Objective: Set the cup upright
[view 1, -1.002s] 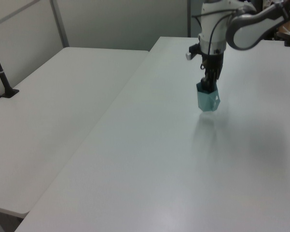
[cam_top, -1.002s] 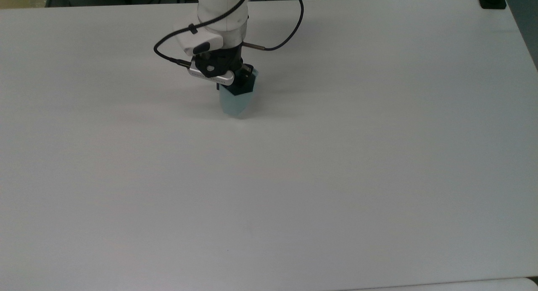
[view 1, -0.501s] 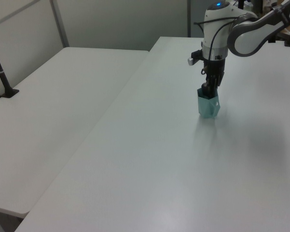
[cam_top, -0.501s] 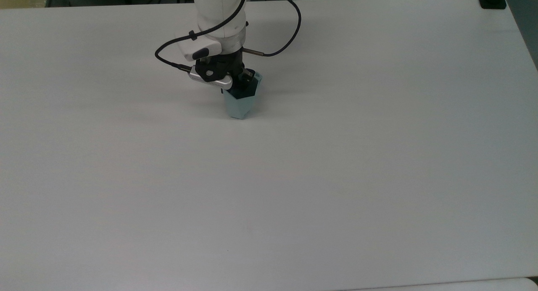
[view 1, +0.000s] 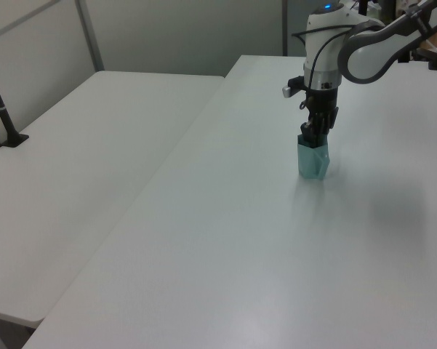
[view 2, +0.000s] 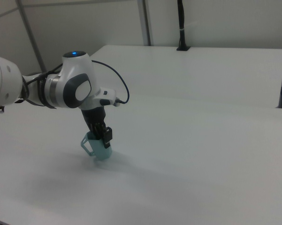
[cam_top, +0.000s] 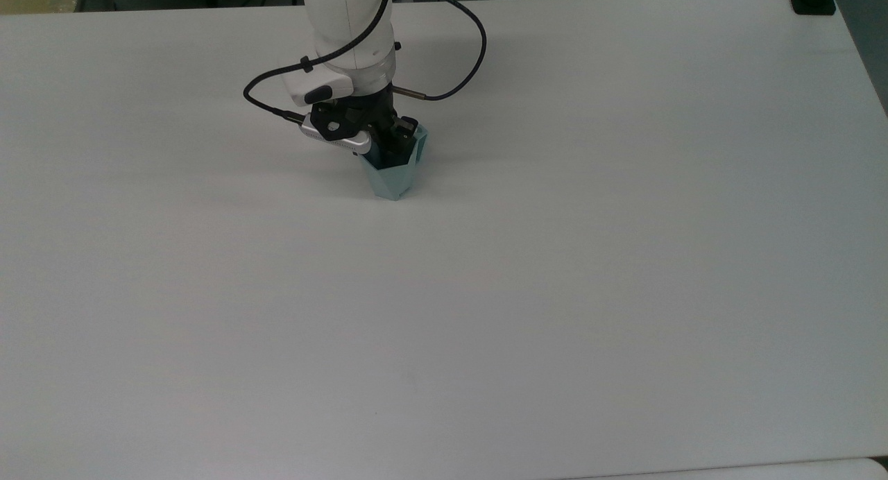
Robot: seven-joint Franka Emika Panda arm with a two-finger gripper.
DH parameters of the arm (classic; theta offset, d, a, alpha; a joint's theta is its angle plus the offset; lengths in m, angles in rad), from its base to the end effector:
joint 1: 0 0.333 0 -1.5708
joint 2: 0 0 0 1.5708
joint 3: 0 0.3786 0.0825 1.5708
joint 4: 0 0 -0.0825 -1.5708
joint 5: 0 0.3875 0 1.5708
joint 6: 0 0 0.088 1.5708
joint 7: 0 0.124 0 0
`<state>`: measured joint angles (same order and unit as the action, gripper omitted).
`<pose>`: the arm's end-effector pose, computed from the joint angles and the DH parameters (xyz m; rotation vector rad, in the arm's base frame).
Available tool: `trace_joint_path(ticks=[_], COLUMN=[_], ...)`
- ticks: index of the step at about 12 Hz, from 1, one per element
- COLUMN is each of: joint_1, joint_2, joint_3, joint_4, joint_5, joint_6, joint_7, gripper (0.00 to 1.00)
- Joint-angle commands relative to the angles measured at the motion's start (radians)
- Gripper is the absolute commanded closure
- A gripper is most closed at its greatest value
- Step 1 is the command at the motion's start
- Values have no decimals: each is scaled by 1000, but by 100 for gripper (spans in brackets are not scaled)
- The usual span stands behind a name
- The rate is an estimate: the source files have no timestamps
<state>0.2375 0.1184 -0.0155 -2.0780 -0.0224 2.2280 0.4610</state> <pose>0.5669 0.1272 0.4180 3.1131 -0.3524 0.0570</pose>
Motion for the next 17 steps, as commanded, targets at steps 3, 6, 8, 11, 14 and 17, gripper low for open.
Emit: trace_joint_path(ticks=[3, 6, 8, 11, 14, 17], joint_1=[-27, -70, -141, -165, -161, -161], joint_2=[-51, -132, -199, -247, -246, -249], joint_3=[3, 2, -14, -69, -70, -72], joint_4=[143, 208, 237, 310, 355, 355], joint_5=[7, 18, 42, 108, 91, 81], joint_6=[-180, -225, -266, -474, -539, -539], joint_7=[-54, -101, -221, -494, -496, -495], gripper=[0, 0, 0, 0, 0, 0])
